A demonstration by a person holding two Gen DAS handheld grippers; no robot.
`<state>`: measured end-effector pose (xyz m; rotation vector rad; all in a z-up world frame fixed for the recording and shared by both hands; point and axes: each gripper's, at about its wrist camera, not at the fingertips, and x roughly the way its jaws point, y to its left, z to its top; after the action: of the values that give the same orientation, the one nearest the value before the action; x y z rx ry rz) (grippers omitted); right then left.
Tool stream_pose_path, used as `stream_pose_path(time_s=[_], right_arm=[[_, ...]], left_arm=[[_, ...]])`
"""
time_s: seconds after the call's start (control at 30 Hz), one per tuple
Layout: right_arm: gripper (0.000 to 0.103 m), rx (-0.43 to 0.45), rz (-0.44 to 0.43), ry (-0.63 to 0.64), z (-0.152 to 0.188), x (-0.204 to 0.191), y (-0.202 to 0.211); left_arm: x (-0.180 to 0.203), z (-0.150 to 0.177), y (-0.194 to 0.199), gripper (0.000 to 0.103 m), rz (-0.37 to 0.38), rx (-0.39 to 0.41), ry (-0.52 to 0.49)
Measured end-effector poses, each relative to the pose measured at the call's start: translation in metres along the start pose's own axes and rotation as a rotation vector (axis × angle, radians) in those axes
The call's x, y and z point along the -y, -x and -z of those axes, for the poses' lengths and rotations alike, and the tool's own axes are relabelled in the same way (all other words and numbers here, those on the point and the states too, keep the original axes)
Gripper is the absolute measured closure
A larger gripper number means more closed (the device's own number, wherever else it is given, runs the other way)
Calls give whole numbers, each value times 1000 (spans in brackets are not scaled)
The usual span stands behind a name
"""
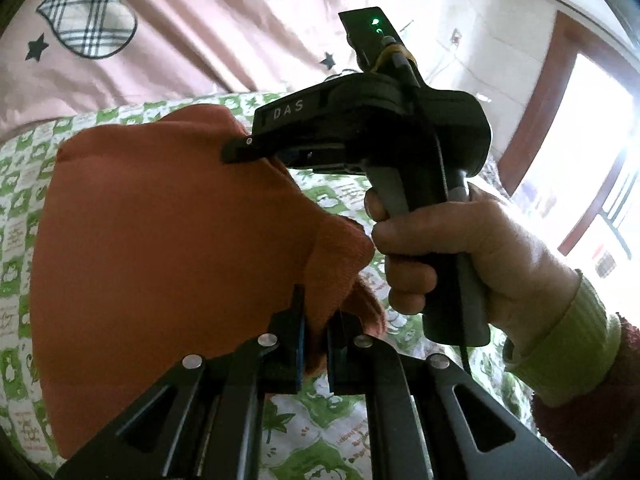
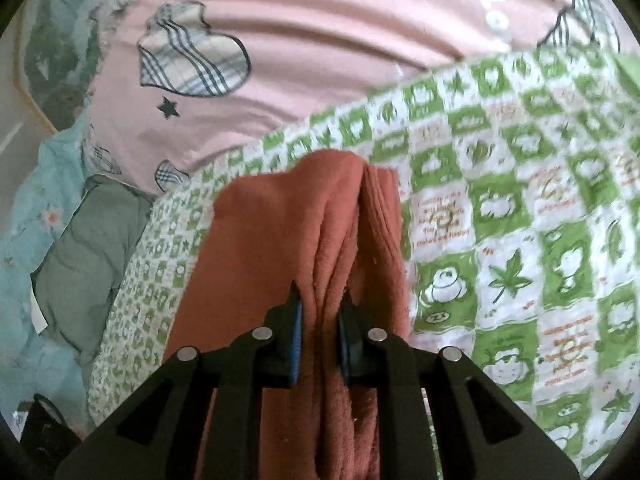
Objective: Fold small clothes
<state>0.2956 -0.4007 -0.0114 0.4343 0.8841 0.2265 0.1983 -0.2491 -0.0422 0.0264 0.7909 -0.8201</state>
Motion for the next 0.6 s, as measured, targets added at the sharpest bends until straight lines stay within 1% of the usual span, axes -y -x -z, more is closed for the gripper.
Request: stream_pose_path(time_s=[0.07,0.1,0.2,0.23,0.3,0.33,0.37,0.4,0.43,0.47,0.5,0.53,0.6], right_arm=[[87,-9,23,-5,4,2,-3],[87,-28,41,-13,7,6,-9],[87,-31,54,-39,12,12,-17],[86,-29,55,-42,13,12,-15],[81,-14,62,-51,14,9,-7],[78,-8,73,-51,15,8,-3],[77,-1,82,-47,15,6,2],[73,13,88,-42,17,3,9],[65,23,90,-40,18,2,15],[60,31,91,-41,19,1,18],[52,44,95,-44,22,1,25],[46,48,98,-46,23,1,28],[42,34,96,-61,27,6,30]], left_arm=[[3,3,-6,96,-1,-17,-26],[2,4,-10,96,-8,-34,-31],[-6,12,-18,94,-6,-74,8],[-9,12,-17,92,-3,-78,22],[-14,13,-8,91,19,-82,49],[-15,14,-3,88,26,-81,55],[-19,15,4,81,33,-76,63],[-20,17,13,76,31,-70,70],[-26,19,25,62,18,-57,84],[-30,21,34,52,8,-44,93],[-37,22,44,50,-4,-30,108],[-45,23,54,49,-13,-16,125],[-66,25,72,43,-49,1,167]])
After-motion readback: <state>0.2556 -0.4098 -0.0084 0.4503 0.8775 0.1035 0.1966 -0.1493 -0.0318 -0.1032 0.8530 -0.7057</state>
